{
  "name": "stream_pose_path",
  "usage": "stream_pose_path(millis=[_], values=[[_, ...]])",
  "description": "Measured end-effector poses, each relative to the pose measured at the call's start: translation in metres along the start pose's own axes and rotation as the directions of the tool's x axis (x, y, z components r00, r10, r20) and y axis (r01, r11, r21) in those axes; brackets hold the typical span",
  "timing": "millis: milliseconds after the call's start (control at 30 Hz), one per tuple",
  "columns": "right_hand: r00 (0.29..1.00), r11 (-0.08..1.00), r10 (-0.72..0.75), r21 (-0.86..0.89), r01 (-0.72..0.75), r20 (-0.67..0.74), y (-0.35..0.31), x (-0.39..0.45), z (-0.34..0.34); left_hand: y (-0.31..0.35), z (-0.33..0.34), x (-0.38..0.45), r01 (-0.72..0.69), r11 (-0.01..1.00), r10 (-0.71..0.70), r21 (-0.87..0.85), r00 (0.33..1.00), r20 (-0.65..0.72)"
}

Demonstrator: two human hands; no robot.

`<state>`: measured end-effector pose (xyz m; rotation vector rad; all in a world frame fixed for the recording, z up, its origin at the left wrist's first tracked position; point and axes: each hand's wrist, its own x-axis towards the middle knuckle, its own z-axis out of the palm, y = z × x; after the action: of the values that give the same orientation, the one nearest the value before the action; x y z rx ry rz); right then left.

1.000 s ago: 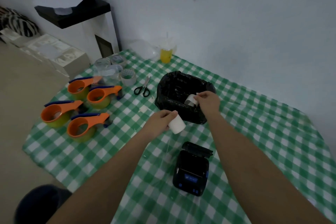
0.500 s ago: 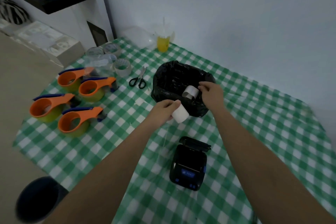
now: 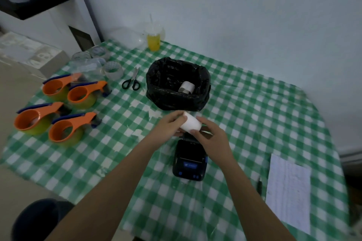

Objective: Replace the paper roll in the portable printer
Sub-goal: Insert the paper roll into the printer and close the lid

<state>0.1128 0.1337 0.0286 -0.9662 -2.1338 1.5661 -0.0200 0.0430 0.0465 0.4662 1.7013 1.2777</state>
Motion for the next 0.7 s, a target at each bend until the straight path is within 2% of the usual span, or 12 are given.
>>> stream_pose_path(millis=[133,267,400,567,700], values=[[1.0,1.0,0.005,-0.018,-0.005,0.022,0.008,-0.021,-0.002,-0.01,-0.003,-0.016,0.059,0.996,-0.065,0.06,0.992,0.112],[0.998,0.995,0.049,0.08,-0.053,0.05,0.014,-0.034,-0.001,-0.023,-0.011,-0.028,-0.07,0.992,0.046,0.103,0.975,0.219],[0.998,0.985,0.059,0.159,-0.062,0.019,0.013,-0.04,0.001,-0.025,-0.015,-0.032,-0.163,0.974,0.132,0.158,0.973,0.188],[0.991,0.993,-0.103,0.058,0.108,-0.081,0.007,-0.041,0.005,-0.022,-0.013,-0.035,-0.213,0.962,0.184,0.172,0.968,0.172],[0.989,0.992,-0.055,0.108,0.07,-0.134,0.004,-0.038,0.008,-0.024,-0.012,-0.035,-0.202,0.964,0.177,0.172,0.973,0.149]])
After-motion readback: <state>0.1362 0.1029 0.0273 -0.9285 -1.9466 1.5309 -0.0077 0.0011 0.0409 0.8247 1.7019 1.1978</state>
